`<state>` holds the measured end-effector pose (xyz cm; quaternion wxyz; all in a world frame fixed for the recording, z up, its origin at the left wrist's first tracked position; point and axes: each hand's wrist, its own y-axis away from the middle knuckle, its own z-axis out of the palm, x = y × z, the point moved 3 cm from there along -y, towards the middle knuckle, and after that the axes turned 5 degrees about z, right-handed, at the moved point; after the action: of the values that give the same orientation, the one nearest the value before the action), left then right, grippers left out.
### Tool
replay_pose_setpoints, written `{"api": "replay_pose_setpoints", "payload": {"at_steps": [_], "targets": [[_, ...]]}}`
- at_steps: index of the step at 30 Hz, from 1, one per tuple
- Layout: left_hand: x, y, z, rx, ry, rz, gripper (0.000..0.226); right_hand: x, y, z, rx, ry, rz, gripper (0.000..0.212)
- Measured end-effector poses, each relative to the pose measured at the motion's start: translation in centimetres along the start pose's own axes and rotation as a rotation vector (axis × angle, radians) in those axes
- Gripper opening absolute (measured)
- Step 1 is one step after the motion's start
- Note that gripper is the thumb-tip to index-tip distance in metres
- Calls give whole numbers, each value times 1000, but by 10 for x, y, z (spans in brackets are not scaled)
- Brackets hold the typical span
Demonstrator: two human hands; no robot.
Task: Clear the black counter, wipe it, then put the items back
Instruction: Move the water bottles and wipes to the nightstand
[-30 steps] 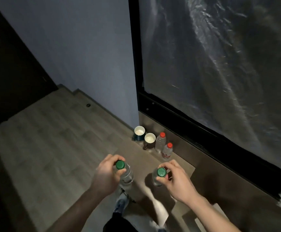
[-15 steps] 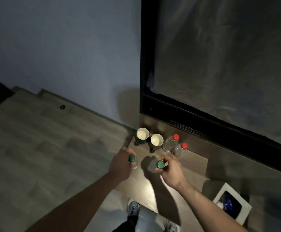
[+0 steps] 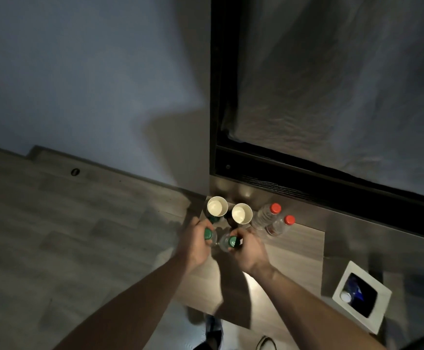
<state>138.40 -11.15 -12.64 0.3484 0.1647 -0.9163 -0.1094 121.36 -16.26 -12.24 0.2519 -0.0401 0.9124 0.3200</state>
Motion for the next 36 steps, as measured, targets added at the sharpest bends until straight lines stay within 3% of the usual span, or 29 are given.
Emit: {"api": "replay_pose_setpoints", "payload": {"at_steps": [9,17,21,29,36], "targets": [[3,-6,2,-14,16,-5,39,-11,-5,3,23,21,58,42],[10,7,-5,-84,-6,53,76,-21,21,-11,-40,-30,33,72],[26,41,-18,-5,53,100,67,-6,59,-28,-21,-128,-19,67],[74,163,-5,-114,-106,159,60,87,199,-95,27,-78,-38,56],[190,258,63,-258,-349,298,58,218,343,-151,146,-63,42,64]]}}
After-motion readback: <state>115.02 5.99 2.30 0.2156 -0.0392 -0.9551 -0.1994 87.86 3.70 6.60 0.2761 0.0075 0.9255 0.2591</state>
